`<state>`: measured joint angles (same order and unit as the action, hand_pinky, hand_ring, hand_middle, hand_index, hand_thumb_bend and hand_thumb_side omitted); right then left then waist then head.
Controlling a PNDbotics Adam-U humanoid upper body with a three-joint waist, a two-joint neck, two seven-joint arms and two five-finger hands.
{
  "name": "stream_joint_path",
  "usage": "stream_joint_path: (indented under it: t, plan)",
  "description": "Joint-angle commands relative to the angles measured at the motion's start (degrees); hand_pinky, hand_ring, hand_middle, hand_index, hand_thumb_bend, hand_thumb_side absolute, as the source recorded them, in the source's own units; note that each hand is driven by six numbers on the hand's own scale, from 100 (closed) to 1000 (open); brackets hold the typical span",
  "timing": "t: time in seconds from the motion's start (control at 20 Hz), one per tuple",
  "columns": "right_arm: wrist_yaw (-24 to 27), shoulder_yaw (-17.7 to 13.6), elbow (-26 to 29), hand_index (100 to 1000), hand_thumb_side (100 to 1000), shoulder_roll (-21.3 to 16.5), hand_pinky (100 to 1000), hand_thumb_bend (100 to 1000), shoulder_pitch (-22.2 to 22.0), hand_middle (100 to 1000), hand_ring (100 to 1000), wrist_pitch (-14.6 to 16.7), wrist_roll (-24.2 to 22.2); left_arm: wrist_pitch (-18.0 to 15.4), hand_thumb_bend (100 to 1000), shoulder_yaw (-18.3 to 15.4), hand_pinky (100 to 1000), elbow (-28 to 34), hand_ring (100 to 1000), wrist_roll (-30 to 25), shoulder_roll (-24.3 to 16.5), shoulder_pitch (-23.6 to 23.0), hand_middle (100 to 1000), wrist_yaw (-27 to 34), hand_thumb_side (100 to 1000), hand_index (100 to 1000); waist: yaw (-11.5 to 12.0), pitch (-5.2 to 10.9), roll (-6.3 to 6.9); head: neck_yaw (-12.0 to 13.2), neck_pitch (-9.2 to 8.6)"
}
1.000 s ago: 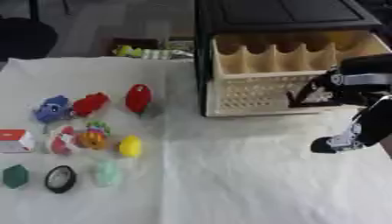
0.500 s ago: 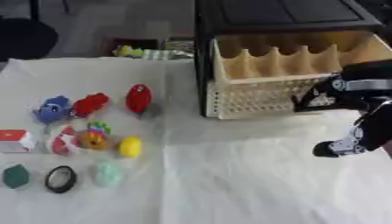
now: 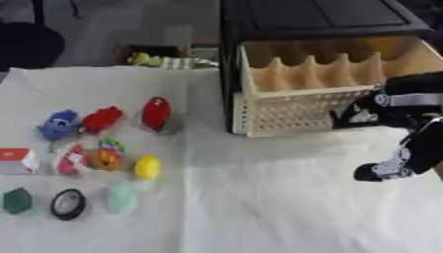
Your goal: Pick up objects from table and place into drawer.
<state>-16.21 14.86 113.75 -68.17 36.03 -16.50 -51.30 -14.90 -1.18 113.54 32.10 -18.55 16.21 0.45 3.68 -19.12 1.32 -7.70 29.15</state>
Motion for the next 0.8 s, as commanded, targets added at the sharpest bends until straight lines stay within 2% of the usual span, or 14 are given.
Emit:
stream_joint_path:
  t: [0.05, 0.8]
  plan:
    - [0.9, -0.8, 0.8, 857, 536, -2.5, 100, 493, 0.2, 139, 167, 0.2, -0.7, 0.0, 100, -0.1, 359, 1.1, 579, -0.1, -0.7, 0.6, 648, 0.0, 944, 818, 0.0, 1.11, -0.06, 0.0, -0.41]
    - [3.2, -1.3, 0.8, 843, 536, -2.9, 100, 501, -0.1, 135, 162, 2.7, -0.6, -0.1, 100, -0.2, 360, 1.1, 579, -0.1, -0.7, 0.7, 649, 0.0, 943, 817, 0.0, 1.16, -0.1, -0.1, -0.1]
